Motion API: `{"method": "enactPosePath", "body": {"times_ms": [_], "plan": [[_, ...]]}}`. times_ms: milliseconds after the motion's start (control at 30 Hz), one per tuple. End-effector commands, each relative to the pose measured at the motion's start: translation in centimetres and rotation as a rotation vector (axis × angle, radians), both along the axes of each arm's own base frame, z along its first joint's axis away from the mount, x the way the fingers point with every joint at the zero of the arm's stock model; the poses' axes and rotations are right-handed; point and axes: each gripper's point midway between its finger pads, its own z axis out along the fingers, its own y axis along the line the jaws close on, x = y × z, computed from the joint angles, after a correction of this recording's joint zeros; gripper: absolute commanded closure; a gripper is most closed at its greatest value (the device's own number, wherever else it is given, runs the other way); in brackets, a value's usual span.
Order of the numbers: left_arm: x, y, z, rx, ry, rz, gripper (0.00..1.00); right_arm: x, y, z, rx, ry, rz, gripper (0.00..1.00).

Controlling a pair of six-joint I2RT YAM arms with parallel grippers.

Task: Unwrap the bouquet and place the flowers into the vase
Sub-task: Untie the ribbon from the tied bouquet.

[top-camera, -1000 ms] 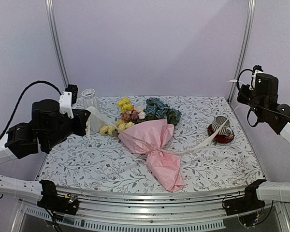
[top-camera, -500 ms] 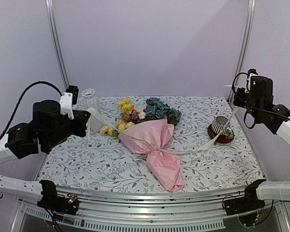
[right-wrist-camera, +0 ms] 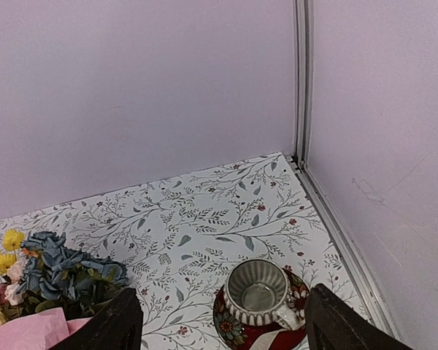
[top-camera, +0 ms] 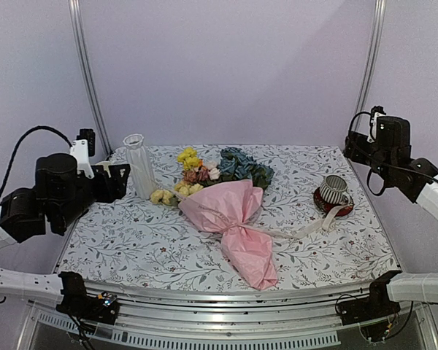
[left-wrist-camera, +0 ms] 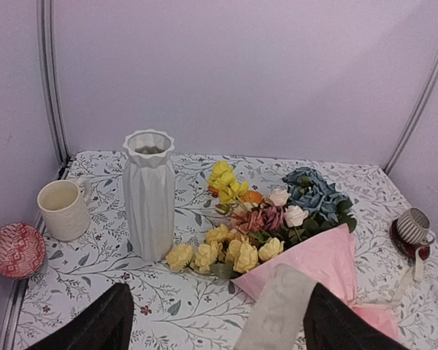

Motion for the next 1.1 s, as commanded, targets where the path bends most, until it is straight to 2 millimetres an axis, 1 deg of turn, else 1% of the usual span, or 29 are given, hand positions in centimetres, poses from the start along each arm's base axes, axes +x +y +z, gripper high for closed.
{"method": "enactPosePath", "body": {"times_ms": [0, 100, 167, 233, 267, 300, 333, 367, 433, 467, 533, 633, 667, 733, 867, 967, 1067], "plan": [[-0.6, 3.4, 1.7, -0.099, -0.056, 0.117, 0.18, 0.0, 1.6, 0.8, 0.005, -0.033, 0.111, 0.18], [-1.6, 6.3, 2.6, -0.174, -0.09, 0.198, 0.17, 0.0, 3.1, 1.0, -0.001, -0.041, 0.202, 0.11], [-2.1, 7.5, 3.4, -0.224, -0.129, 0.202, 0.16, -0.1, 4.1, 1.1, 0.0, -0.058, 0.263, 0.08], [-2.6, 7.6, 4.3, -0.244, -0.18, 0.155, 0.16, -0.5, 5.4, 0.8, 0.003, -0.074, 0.351, 0.07], [-2.8, 7.7, 4.4, -0.268, -0.192, 0.143, 0.16, -0.7, 6.0, 1.0, 0.001, -0.089, 0.389, 0.07], [-3.0, 7.9, 4.4, -0.287, -0.201, 0.138, 0.13, -0.9, 6.6, 0.6, 0.004, -0.094, 0.425, 0.07], [-3.1, 7.6, 4.3, -0.286, -0.21, 0.116, 0.11, -1.2, 7.3, 0.5, 0.008, -0.106, 0.47, 0.08], [-3.1, 7.0, 4.5, -0.286, -0.227, 0.075, 0.11, -1.4, 8.0, 0.3, 0.011, -0.112, 0.514, 0.09], [-3.3, 4.8, 4.6, -0.277, -0.253, -0.038, 0.12, -1.8, 9.6, -0.2, 0.02, -0.115, 0.607, 0.11], [-3.5, 3.0, 4.7, -0.282, -0.266, -0.125, 0.14, -1.9, 10.3, -0.5, 0.026, -0.114, 0.65, 0.12], [-3.5, 0.2, 4.0, -0.252, -0.258, -0.235, 0.15, -2.1, 11.8, -1.4, 0.043, -0.086, 0.734, 0.14], [-3.0, -4.1, 2.3, -0.192, -0.203, -0.36, 0.16, -2.6, 14.0, -2.8, 0.072, -0.028, 0.863, 0.17], [-2.7, -5.7, 1.2, -0.165, -0.17, -0.393, 0.16, -2.7, 14.6, -3.2, 0.082, -0.013, 0.899, 0.19], [-2.2, -8.2, -0.7, -0.132, -0.11, -0.443, 0.17, -3.0, 15.8, -4.1, 0.106, 0.019, 0.96, 0.21], [-1.5, -11.8, -4.4, -0.094, -0.006, -0.512, 0.15, -3.9, 18.2, -6.0, 0.118, 0.064, 1.036, 0.22], [-1.2, -13.5, -6.6, -0.079, 0.049, -0.541, 0.14, -4.8, 20.3, -7.8, 0.095, 0.097, 1.094, 0.22], [-1.1, -14.8, -8.5, -0.071, 0.091, -0.567, 0.15, -5.5, 22.1, -9.6, 0.093, 0.134, 1.156, 0.24]]}}
